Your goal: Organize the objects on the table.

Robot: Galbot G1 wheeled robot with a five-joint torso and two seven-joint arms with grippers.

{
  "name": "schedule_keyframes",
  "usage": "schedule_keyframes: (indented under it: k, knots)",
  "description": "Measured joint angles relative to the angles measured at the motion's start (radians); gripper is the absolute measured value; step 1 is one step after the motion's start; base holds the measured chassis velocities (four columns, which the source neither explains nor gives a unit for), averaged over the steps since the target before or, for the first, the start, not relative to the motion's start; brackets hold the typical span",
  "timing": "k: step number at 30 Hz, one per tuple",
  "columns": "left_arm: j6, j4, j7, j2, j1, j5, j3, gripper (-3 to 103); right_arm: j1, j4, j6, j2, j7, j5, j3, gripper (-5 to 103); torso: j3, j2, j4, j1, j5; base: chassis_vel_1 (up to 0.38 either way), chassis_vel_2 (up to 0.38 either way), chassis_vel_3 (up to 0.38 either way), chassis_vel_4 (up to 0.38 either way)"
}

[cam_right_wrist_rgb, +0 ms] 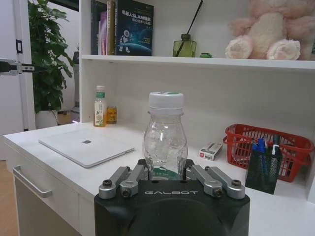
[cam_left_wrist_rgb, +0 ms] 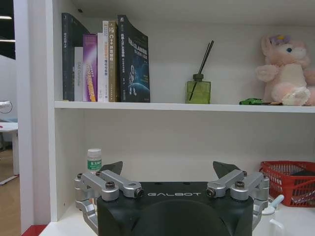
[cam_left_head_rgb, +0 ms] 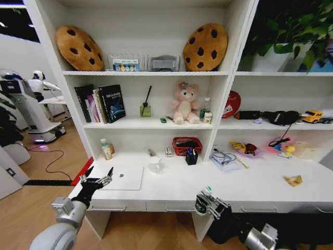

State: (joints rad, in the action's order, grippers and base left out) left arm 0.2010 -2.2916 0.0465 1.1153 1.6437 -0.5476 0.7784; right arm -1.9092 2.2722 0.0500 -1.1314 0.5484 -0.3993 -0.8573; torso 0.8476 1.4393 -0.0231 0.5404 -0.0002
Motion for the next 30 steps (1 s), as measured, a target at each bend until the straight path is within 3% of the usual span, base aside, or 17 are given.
schedule_keyframes:
  k: [30]
  knots:
    - [0.000,0.000,0.000,0.000,0.000,0.000,0.000,100,0.026,-0.030,-0.006,0.009,-0.022,-0.018,-0.007,28,0.000,0.000,0.0001,0.000,0.0001,-0.145,-0.185,0.136,0.186]
